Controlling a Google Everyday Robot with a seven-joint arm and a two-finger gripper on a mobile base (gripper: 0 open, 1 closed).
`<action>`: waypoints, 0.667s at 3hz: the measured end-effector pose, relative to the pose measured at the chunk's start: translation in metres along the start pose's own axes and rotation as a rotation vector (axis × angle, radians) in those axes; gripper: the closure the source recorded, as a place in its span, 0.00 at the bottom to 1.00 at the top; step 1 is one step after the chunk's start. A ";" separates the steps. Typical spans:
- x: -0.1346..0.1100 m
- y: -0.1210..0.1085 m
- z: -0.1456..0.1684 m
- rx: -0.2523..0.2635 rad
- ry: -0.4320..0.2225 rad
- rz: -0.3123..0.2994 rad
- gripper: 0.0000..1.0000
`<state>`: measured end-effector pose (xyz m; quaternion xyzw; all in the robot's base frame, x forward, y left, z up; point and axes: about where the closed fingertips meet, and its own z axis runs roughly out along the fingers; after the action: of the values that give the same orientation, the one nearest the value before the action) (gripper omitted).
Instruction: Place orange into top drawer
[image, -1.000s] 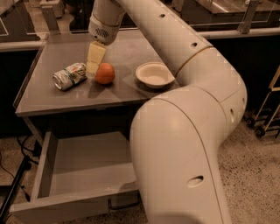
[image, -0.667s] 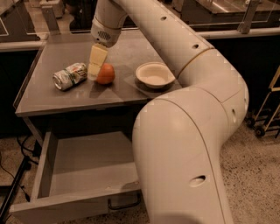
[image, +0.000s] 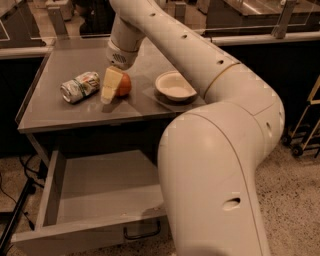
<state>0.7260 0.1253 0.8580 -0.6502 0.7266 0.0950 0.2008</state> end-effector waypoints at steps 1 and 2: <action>0.008 0.004 0.015 -0.012 -0.001 0.019 0.00; 0.008 0.004 0.016 -0.013 -0.001 0.019 0.19</action>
Offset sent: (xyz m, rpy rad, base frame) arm -0.0015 -0.0003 -0.0156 0.0051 0.0163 -0.0116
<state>0.7242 0.1253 0.8396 -0.6444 0.7322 0.1017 0.1959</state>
